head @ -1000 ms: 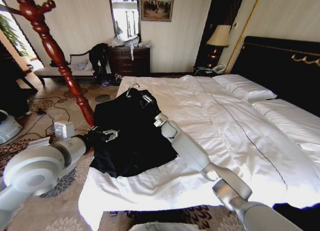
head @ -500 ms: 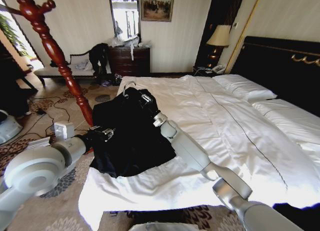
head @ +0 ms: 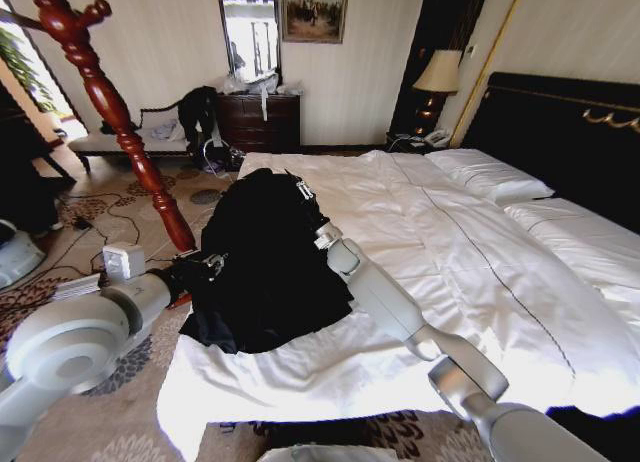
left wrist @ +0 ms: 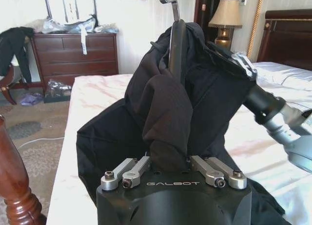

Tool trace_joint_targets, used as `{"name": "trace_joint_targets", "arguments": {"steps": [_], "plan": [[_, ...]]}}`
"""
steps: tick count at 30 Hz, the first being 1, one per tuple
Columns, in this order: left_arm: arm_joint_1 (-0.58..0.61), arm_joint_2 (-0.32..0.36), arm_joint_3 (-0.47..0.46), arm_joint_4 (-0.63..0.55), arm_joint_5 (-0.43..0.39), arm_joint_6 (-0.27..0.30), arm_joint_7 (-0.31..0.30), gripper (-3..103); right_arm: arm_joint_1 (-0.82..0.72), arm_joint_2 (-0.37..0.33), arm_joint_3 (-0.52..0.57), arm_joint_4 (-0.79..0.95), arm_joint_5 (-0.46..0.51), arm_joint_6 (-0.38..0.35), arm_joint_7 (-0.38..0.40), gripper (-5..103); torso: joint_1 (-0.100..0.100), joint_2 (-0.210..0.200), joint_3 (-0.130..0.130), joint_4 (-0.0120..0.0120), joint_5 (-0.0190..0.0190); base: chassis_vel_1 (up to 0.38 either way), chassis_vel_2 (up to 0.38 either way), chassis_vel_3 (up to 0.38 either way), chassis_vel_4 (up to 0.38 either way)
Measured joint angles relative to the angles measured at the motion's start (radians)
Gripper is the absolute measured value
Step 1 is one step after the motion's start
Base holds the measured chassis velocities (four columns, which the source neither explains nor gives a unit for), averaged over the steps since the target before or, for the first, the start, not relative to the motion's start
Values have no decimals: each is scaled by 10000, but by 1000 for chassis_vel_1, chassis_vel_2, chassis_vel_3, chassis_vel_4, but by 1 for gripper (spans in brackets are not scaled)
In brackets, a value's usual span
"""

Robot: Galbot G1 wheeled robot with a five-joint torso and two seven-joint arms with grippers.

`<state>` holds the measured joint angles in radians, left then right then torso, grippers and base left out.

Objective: Pick up the clothes from the bed and hang them on the clothes hanger.

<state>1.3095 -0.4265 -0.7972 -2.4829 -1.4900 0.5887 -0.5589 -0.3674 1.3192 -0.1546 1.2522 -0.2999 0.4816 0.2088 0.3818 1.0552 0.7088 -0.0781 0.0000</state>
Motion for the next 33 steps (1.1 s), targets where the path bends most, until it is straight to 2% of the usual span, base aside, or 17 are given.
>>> {"name": "trace_joint_targets", "arguments": {"steps": [3, 4, 6, 7, 8, 9, 10, 17, 22, 23, 26, 28, 30, 31, 33], "plan": [[-109, 92, -133, 141, 53, -39, 14, 19, -300, -206, 299, -169, 360, -80, 164, 75, 0, 0, 0, 5, 0, 0, 0, 0, 0], [-109, 92, -133, 141, 53, -39, 14, 19, -300, -206, 299, -169, 360, -80, 164, 75, 0, 0, 0, 5, 0, 0, 0, 0, 0], [-297, 272, -296, 308, -13, -51, 8, 19, -644, -485, 570, -227, 992, -369, 414, 86, 0, 0, 0, 5, 0, 0, 0, 0, 0], [-390, 380, -402, 395, -93, -51, 9, 19, -812, -651, 708, -222, 1454, -553, 514, 86, 0, 0, 0, 3, 1, 0, 0, 0, 0], [-390, 380, -402, 395, -93, -51, 9, 19, -812, -651, 708, -222, 1454, -553, 514, 86, 0, 0, 0, 3, 1, 0, 0, 0, 0], [-465, 500, -547, 488, -211, -51, 10, 19, -982, -816, 890, -172, 1934, -733, 607, 96, 0, 0, 1, -1, 1, 0, 0, 0, 0], [-528, 669, -770, 618, -407, -49, 12, 19, -1194, -1015, 1149, -36, 2400, -903, 701, 99, 1, 0, 1, -5, 2, 0, 0, 0, 0], [-661, 1516, -1793, 1292, -1379, 102, 117, 19, -2105, -1853, 2506, 788, 3074, -1065, 771, 100, 0, 0, 0, 2, 1, 0, 0, 0, 0], [-779, 2427, -2954, 2312, -2903, 321, 92, 19, -2956, -2579, 3322, 1651, 3801, -1104, 750, 100, -1, 0, 0, 0, 3, 0, 0, 0, 0], [-779, 2427, -2954, 2312, -2903, 321, 92, 19, -2956, -2579, 3322, 1651, 3801, -1104, 750, 100, -1, 0, 0, 0, 3, 0, 0, 0, 0], [-1224, 3170, -3156, 3636, -3589, 349, 123, 19, -3554, -3001, 3574, 2297, 4296, -983, 560, 100, 0, 0, 0, 0, 0, 0, 0, 0, 0], [-1367, 3384, -3155, 4011, -3725, 364, 176, 19, -3691, -3077, 3593, 2496, 4376, -926, 479, 100, 0, 0, 0, -2, 0, 0, 0, 0, 0], [-1655, 3845, -3011, 4846, -3844, 376, 373, 19, -4019, -3188, 3673, 3027, 4442, -835, 335, 100, -1, 0, 0, 7, 0, 0, 0, 0, 0], [-1655, 3845, -3011, 4846, -3844, 376, 373, 19, -4019, -3188, 3673, 3027, 4442, -835, 335, 100, -1, 0, 0, 7, 0, 0, 0, 0, 0], [-1717, 4247, -2916, 5464, -3780, 376, 749, 19, -4290, -3286, 3756, 3406, 4483, -812, 272, 100, -1, 0, -1, 5, -3, 0, 0, 0, 0]]}}
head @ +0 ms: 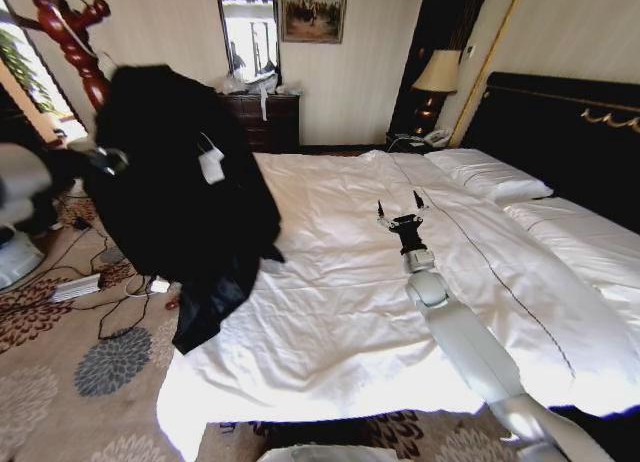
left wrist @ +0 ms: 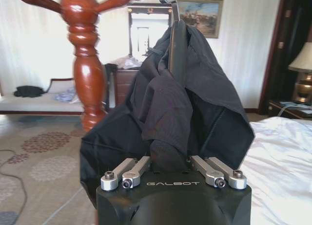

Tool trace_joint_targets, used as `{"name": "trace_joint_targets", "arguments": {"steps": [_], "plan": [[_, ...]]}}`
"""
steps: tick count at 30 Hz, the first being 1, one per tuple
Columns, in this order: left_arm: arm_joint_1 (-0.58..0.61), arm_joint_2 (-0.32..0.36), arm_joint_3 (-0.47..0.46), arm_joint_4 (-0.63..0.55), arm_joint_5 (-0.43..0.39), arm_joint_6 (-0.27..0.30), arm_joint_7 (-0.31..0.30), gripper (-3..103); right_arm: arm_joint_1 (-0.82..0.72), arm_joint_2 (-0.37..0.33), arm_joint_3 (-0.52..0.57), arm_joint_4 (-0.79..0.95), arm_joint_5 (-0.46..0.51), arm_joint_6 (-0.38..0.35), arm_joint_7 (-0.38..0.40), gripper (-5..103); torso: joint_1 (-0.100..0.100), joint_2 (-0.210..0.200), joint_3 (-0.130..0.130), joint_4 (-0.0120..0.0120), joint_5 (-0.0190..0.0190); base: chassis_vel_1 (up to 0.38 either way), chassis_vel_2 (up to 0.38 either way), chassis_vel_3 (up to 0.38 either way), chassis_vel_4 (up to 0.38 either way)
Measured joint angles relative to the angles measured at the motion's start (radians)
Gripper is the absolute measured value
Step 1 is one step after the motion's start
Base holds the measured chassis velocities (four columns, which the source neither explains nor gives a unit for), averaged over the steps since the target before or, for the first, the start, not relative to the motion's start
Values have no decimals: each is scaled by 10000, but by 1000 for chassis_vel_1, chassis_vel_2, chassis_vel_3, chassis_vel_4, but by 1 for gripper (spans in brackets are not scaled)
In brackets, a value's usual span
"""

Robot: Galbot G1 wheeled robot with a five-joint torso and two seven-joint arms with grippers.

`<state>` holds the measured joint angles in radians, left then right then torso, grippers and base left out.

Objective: Pick up the clothes from the bed and hang them on the clothes hanger.

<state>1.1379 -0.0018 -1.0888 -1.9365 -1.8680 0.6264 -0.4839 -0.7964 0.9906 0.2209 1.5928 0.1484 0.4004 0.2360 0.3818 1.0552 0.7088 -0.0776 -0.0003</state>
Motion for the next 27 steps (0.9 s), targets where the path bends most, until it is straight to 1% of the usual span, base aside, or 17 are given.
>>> {"name": "trace_joint_targets", "arguments": {"steps": [2, 3, 6, 8, 9, 12, 13, 17, 19, 21, 23, 25, 27], "plan": [[31, 426, 36, 656, 127, -10, 493, 19, -241, -79, 122, 273, 8, 28, -38, 100, 0, 0, 0, -3, 1, 0, 0, 0, 0], [31, 426, 36, 656, 127, -10, 493, 19, -241, -79, 122, 273, 8, 28, -38, 100, 0, 0, 0, -3, 1, 0, 0, 0, 0], [123, 847, 30, 1442, 181, -136, 1115, 19, -497, -147, 245, 448, -6, 100, -85, 100, 0, 0, 1, -5, 2, 0, 0, 0, 0], [194, 1067, -19, 1922, 171, -174, 1406, 19, -625, -174, 308, 525, -21, 133, -107, 100, 0, 0, 1, -3, -1, 0, 0, 0, 0], [194, 1067, -19, 1922, 171, -174, 1406, 19, -625, -174, 308, 525, -21, 133, -107, 100, 0, 0, 1, -3, -1, 0, 0, 0, 0], [339, 1400, -111, 2593, 250, -215, 1699, 19, -714, -169, 367, 571, -37, 151, -117, 100, 0, 0, 0, -3, 2, 0, 0, 0, 0], [339, 1400, -111, 2593, 250, -215, 1699, 19, -714, -169, 367, 571, -37, 151, -117, 100, 0, 0, 0, -3, 2, 0, 0, 0, 0], [545, 1689, -147, 3154, 595, -331, 2054, 19, -715, -117, 365, 571, -65, 154, -120, 100, 1, 0, 0, -2, 0, 0, 0, 0, 0], [558, 1707, -147, 3188, 630, -346, 2113, 19, -712, -112, 362, 572, -67, 154, -120, 100, 0, 0, 1, -1, 0, 0, 0, 0, 0], [574, 1732, -135, 3291, 778, -434, 2406, 19, -705, -74, 355, 569, -76, 154, -120, 100, 0, 0, 1, -3, 2, 0, 0, 0, 0], [569, 1704, -99, 3296, 858, -484, 2497, 19, -717, -48, 359, 568, -81, 154, -120, 100, 0, 0, 0, -4, 5, 0, 0, 0, 0], [499, 1429, 0, 3112, 1013, -570, 2570, 19, -806, 26, 427, 561, -96, 152, -120, 100, 1, 0, 1, -2, 5, 0, 0, 0, 0], [404, 865, 110, 2584, 1168, -643, 2588, 19, -930, 86, 542, 560, -106, 147, -116, 100, 0, 1, 0, -1, 4, 0, 0, 0, 0]]}}
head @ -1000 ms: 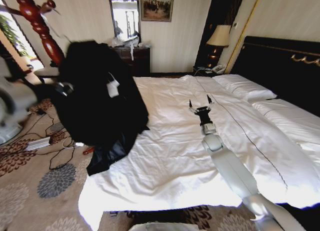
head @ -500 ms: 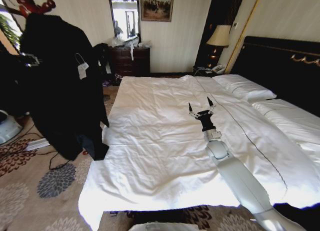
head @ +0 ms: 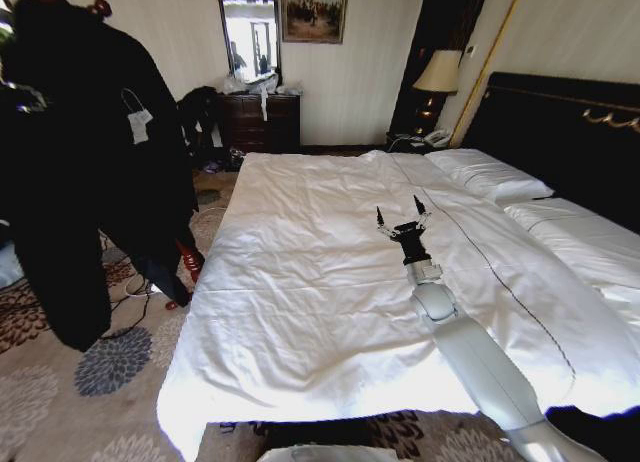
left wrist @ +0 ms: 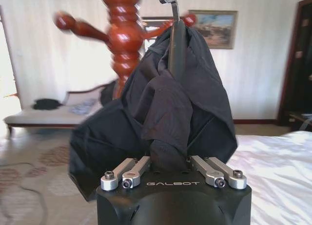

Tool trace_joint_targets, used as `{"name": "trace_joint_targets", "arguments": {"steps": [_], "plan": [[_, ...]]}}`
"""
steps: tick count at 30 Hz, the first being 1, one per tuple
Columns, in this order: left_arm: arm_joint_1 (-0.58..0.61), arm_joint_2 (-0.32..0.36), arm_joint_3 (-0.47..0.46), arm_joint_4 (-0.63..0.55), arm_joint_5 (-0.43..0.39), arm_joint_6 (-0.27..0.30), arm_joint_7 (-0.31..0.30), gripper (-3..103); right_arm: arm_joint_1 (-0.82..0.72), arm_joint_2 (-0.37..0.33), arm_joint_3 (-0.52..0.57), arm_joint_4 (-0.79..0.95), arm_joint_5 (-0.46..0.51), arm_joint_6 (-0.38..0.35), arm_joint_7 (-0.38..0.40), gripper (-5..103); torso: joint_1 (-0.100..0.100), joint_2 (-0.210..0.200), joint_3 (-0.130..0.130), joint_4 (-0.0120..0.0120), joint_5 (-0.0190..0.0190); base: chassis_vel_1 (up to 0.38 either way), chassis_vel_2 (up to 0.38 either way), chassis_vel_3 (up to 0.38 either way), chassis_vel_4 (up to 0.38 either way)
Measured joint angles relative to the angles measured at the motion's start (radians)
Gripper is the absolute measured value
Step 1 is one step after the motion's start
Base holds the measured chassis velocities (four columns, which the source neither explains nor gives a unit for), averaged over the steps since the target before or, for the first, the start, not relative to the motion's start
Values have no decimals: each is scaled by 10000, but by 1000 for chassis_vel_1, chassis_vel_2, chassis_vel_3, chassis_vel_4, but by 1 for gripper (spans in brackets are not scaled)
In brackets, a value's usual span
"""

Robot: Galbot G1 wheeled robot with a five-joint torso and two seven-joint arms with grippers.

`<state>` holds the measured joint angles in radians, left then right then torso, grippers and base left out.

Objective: Pick up the clothes from the bed and hang them on the clothes hanger.

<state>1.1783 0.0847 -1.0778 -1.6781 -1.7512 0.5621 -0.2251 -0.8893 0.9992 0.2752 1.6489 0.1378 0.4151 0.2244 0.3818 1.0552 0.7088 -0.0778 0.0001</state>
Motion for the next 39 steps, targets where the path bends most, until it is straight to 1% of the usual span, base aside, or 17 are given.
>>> {"name": "trace_joint_targets", "arguments": {"steps": [2, 3, 6, 7, 11, 13, 17, 19, 22, 23, 26, 27, 30, 31, 35, 36, 39], "plan": [[-47, -618, 82, -484, 346, -204, -25, 19, -98, 14, 69, -17, -11, -2, 4, 100, 0, -1, 0, -4, -1, 0, 0, 0, 0], [-47, -618, 82, -484, 346, -204, -25, 19, -98, 14, 69, -17, -11, -2, 4, 100, 0, -1, 0, -4, -1, 0, 0, 0, 0], [-337, -2197, 266, -1378, 757, -1035, -240, 19, -252, 1, 192, -80, -39, -2, 6, 100, 1, -1, 1, -3, -3, 0, 0, 0, 0], [-337, -2197, 266, -1378, 757, -1035, -240, 19, -252, 1, 192, -80, -39, -2, 6, 100, 1, -1, 1, -3, -3, 0, 0, 0, 0], [-805, -3623, 784, -1466, 1043, -1808, -105, 19, -271, -37, 310, -253, -31, -16, 21, 100, -2, 0, -1, -1, 0, 0, 0, 0, 0], [-809, -3854, 897, -1256, 1178, -1893, 39, 19, -268, -43, 349, -314, -24, -28, 31, 100, 0, -1, 0, -5, -1, 0, 0, 0, 0], [-884, -4259, 1360, -513, 1558, -2135, 800, 19, -238, -48, 407, -550, -16, -42, 46, 100, 0, -1, 1, 3, -3, 0, 0, 0, 0], [-1277, -4498, 1973, -161, 1774, -2217, 1155, 19, -217, -31, 439, -743, -33, -38, 47, 100, -1, 0, 0, 7, 1, 0, 0, 0, 0], [-2078, -5292, 3116, 64, 2228, -2215, 1310, 19, -225, 4, 488, -982, -40, -35, 64, 100, 0, -1, 1, -4, 2, 0, 0, 0, 0], [-2078, -5292, 3116, 64, 2228, -2215, 1310, 19, -225, 4, 488, -982, -40, -35, 64, 100, 0, -1, 1, -4, 2, 0, 0, 0, 0], [-2937, -6400, 4561, 428, 3357, -2209, 1426, 19, -254, -52, 514, -1195, -70, 19, 67, 100, 1, -1, 1, -1, -3, 0, 0, 0, 0], [-2937, -6400, 4561, 428, 3357, -2209, 1426, 19, -254, -52, 514, -1195, -70, 19, 67, 100, 1, -1, 1, -1, -3, 0, 0, 0, 0], [-4467, -7276, 5944, 1006, 3915, -2152, 1332, 19, -259, -183, 625, -1356, -71, 105, 64, 100, 2, -2, 3, -2, -7, 0, 0, 0, 0], [-4467, -7276, 5944, 1006, 3915, -2152, 1332, 19, -259, -183, 625, -1356, -71, 105, 64, 100, 2, -2, 3, -2, -7, 0, 0, 0, 0], [-7158, -7427, 7824, 1869, 3969, -1793, 1103, 19, -205, -264, 741, -1563, -81, 235, 27, 100, 2, -1, 2, -7, 2, 0, 0, 0, 0], [-7158, -7427, 7824, 1869, 3969, -1793, 1103, 19, -205, -264, 741, -1563, -81, 235, 27, 100, 2, -1, 2, -7, 2, 0, 0, 0, 0], [-8885, -7246, 9168, 2230, 3925, -1067, 724, 19, -171, -179, 798, -1604, -91, 253, 15, 100, 3, -2, 1, -3, 7, 0, 0, 0, 0]]}}
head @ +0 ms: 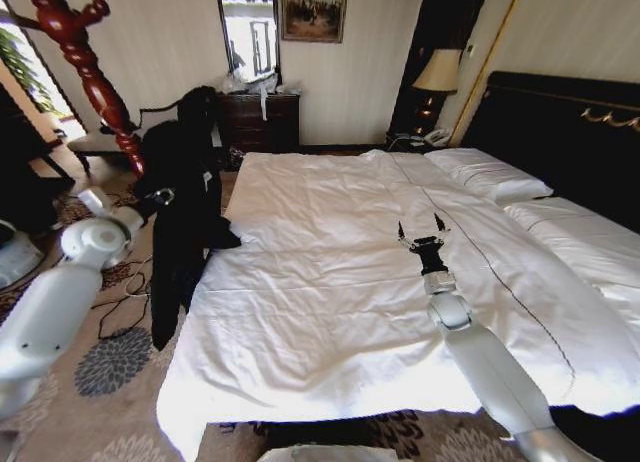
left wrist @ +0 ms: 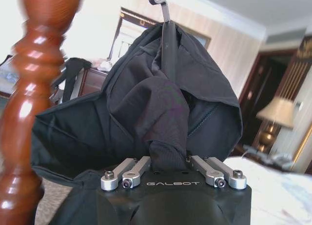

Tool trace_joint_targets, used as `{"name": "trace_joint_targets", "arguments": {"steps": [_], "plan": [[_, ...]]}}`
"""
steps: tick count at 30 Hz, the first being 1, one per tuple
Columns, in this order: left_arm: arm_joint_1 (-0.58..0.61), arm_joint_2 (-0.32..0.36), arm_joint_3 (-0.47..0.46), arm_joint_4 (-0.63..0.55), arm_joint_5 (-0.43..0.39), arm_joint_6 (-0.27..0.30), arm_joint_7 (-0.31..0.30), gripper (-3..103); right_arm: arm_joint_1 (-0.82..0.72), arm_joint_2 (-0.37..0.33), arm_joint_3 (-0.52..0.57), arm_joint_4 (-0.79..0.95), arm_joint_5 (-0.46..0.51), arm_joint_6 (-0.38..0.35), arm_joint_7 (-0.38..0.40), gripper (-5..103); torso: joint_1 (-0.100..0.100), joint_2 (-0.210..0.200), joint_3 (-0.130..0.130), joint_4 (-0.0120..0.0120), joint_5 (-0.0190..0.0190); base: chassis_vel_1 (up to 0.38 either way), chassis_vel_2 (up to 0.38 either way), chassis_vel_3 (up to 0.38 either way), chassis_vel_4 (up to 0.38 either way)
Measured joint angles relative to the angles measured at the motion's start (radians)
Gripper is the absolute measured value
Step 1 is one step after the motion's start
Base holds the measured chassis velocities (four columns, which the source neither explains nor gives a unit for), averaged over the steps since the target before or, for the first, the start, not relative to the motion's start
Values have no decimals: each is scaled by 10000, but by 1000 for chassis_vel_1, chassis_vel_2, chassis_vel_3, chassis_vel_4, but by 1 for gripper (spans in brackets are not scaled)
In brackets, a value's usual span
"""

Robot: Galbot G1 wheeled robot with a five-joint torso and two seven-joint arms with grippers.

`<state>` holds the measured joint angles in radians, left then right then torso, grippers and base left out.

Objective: Pick up the clothes from the bed and hang them on the clothes hanger.

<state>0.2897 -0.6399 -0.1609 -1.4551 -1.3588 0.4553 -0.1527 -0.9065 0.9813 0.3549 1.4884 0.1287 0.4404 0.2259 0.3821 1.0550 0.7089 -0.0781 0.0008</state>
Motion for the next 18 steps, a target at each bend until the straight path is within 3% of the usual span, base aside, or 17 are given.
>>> {"name": "trace_joint_targets", "arguments": {"steps": [5, 10, 18], "plan": [[-1362, 144, 836, 93, -175, 1330, -939, 19, -60, 132, 65, -41, -62, 43, -17, 100, 0, 0, 1, 8, -9, 0, 0, 0, 0], [-2684, 138, 1279, 549, -314, 2101, -1509, 19, -106, 127, 163, -84, -73, 74, -32, 100, -3, 0, 0, 0, -7, 0, 0, 0, 0], [-4372, 114, 1992, 1072, -332, 2641, -1628, 19, -155, 88, 202, -35, -77, 79, -36, 100, -4, 1, -2, 2, -5, 0, 0, 0, 0]]}}
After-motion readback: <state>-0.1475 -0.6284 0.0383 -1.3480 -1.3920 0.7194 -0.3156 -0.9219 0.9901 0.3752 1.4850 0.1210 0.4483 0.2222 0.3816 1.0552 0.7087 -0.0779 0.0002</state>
